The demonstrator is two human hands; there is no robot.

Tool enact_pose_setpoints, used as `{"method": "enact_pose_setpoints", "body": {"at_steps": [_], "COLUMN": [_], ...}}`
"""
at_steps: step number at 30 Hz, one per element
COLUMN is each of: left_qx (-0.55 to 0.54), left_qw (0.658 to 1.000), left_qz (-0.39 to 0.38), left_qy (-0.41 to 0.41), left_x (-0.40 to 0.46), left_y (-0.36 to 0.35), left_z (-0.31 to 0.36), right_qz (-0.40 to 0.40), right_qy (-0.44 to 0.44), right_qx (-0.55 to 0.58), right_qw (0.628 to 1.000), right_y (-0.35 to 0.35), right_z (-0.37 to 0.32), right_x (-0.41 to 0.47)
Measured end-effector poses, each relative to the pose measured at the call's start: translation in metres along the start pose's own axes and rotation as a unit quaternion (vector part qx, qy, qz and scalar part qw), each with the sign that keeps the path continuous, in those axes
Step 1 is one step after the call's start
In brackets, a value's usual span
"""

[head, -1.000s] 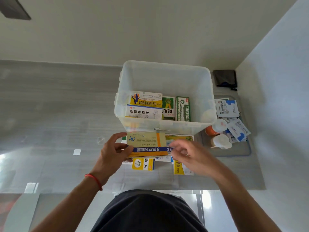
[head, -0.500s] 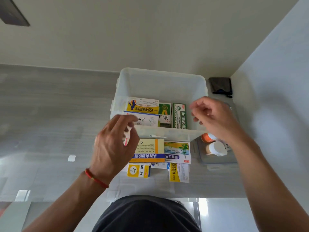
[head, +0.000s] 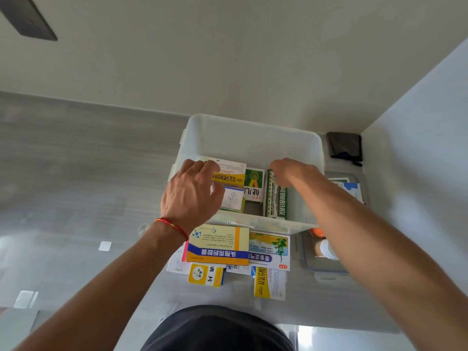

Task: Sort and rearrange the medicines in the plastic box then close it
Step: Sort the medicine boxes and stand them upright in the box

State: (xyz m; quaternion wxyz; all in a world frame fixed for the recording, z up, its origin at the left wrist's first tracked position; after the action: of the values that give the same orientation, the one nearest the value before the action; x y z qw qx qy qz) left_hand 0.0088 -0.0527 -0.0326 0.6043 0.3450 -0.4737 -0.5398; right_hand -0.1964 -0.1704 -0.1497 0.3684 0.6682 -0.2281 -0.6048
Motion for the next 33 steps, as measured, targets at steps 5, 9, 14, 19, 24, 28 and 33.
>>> {"method": "enact_pose_setpoints", "body": {"at_steps": [5, 9, 14, 19, 24, 28, 33], "left_qx": [0.009, 0.01, 0.017, 0.013, 0.013, 0.002, -0.174], "left_qw": [1.0, 1.0, 1.0, 1.0, 1.0, 1.0, 0.979], "left_qz": [0.005, 0.0, -0.001, 0.001, -0.001, -0.03, -0.111], "left_qy": [0.008, 0.018, 0.021, 0.021, 0.007, 0.001, 0.011], "left_x": [0.0, 0.001, 0.001, 0.001, 0.002, 0.003, 0.008], "left_y": [0.002, 0.0, 0.001, 0.0, -0.002, -0.005, -0.011], "left_z": [0.001, 0.0, 0.0, -0.001, -0.001, 0.0, 0.009], "right_qz": [-0.007, -0.032, -0.005, 0.097, 0.169, 0.175, 0.265], "right_qy": [0.002, -0.007, -0.02, 0.05, 0.132, 0.147, 0.224], "right_qx": [0.011, 0.023, 0.054, 0.094, 0.14, 0.224, 0.272], "right_qw": [1.0, 0.999, 0.998, 0.99, 0.967, 0.947, 0.897], "right_y": [-0.014, -0.02, -0.012, 0.017, 0.029, 0.037, 0.093], "right_z": [-0.004, -0.004, -0.006, -0.009, -0.016, -0.012, -0.012], "right_x": [0.015, 0.014, 0.002, -0.033, -0.071, -0.094, -0.149]}}
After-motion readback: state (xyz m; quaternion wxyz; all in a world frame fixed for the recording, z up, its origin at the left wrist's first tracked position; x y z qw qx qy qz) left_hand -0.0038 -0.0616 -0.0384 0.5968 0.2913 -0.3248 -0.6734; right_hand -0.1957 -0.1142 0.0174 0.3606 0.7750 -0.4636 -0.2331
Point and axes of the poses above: each hand's wrist, its own x-axis towards the middle knuckle, its own y-axis out of the back of the hand, z = x × y, the point moved 10 cm from there along x, towards the middle knuckle, and after that the axes turned 4 degrees about x, right-handed, at the moved point
